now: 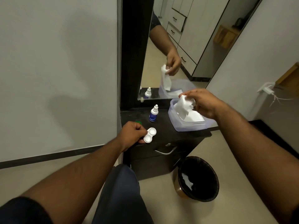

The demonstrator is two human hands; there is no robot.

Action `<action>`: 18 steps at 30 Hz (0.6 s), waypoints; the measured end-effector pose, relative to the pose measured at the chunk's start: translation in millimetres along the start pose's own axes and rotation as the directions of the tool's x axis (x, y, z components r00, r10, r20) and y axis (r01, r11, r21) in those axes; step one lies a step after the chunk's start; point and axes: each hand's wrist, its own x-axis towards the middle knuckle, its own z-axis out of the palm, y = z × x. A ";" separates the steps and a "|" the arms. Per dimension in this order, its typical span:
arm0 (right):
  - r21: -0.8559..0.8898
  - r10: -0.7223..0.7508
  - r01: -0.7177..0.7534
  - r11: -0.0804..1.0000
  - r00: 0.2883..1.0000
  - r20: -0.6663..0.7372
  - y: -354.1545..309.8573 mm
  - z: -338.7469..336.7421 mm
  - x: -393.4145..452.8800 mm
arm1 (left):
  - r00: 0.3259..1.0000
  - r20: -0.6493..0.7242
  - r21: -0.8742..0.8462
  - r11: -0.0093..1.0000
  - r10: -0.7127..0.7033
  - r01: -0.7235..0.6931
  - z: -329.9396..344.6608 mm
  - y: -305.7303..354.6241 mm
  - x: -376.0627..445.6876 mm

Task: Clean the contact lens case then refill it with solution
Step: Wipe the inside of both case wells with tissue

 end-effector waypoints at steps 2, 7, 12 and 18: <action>0.155 -0.019 0.026 0.988 0.999 -0.044 1.3 11.1 -15.7 | 1.000 0.011 -0.043 0.999 -0.013 0.014 2.1 2.3 -1.3; 0.321 -0.087 0.131 0.938 0.985 -0.150 20.5 55.4 -50.3 | 1.000 0.015 -0.135 0.991 -0.021 0.023 -3.7 5.3 -13.0; 0.591 -0.018 0.142 0.794 0.977 -0.212 45.6 104.8 -64.6 | 1.000 -0.017 -0.147 0.989 -0.020 0.017 -8.5 2.9 -22.2; 0.446 0.127 0.048 0.894 0.927 -0.354 75.5 149.1 -62.1 | 0.999 -0.003 -0.199 0.979 -0.038 0.037 -7.9 -1.0 -19.2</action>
